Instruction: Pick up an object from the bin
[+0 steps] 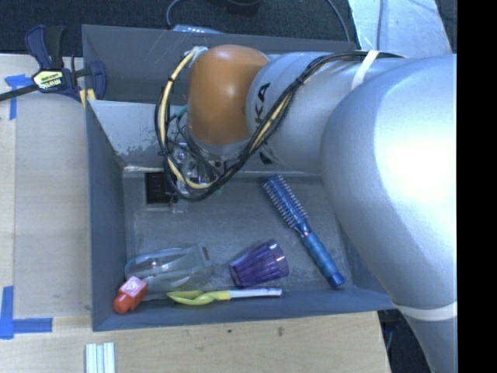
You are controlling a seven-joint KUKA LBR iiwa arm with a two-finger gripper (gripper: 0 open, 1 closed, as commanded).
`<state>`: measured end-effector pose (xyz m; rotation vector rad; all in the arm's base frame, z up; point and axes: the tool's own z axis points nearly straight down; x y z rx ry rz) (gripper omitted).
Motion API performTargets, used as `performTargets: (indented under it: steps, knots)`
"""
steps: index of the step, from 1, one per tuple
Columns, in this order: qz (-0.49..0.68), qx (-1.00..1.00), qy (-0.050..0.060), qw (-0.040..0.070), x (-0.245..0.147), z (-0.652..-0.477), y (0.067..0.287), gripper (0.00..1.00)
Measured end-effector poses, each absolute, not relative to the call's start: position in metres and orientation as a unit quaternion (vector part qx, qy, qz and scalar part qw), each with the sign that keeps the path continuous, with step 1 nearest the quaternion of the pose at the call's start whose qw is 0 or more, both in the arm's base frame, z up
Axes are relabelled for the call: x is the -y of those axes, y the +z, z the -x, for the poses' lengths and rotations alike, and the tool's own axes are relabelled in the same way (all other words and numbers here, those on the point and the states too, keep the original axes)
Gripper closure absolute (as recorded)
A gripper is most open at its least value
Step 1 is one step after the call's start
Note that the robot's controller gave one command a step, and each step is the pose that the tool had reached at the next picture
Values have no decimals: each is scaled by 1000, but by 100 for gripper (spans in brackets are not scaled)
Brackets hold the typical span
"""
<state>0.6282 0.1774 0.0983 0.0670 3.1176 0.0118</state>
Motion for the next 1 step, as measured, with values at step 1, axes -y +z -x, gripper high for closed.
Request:
performTargets:
  steps: [1]
  knots:
    - [-11,-1000,2,6,-179,-623,95,100]
